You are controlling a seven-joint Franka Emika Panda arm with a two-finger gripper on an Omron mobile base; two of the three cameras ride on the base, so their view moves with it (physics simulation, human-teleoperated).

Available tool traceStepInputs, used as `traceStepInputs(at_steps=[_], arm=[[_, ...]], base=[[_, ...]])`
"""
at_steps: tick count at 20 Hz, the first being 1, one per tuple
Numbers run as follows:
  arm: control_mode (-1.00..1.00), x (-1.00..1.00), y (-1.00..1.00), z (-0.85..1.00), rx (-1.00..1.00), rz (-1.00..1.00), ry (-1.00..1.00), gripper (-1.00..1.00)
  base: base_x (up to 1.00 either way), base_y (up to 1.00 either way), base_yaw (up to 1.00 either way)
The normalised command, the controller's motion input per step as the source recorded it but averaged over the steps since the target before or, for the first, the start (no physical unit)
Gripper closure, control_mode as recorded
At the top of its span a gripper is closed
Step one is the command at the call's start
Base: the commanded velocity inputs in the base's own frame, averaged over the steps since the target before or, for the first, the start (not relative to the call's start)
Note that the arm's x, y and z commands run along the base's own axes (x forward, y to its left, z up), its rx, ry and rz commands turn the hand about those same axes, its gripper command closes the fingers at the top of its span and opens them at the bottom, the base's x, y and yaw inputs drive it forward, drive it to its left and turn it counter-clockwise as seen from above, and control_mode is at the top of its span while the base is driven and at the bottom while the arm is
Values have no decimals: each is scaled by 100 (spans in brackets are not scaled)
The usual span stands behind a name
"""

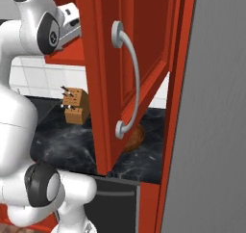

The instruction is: Open the cabinet and setup a tea strainer by placing it in the bowl upright.

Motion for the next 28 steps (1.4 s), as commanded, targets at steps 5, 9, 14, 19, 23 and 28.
traceStepInputs(at_steps=[5,9,14,19,23,28], arm=[[-100,28,1,-6,-2,0,0,-100],[-100,40,2,-26,-7,0,-2,-100],[-100,42,1,-18,-5,-1,0,-100],[-100,53,0,0,-4,0,3,-100],[-100,51,1,0,-2,0,3,-100],[-100,43,0,0,0,-2,1,-100]], base=[[0,0,0],[0,0,0],[0,0,0],[0,0,0],[0,0,0],[0,0,0]])
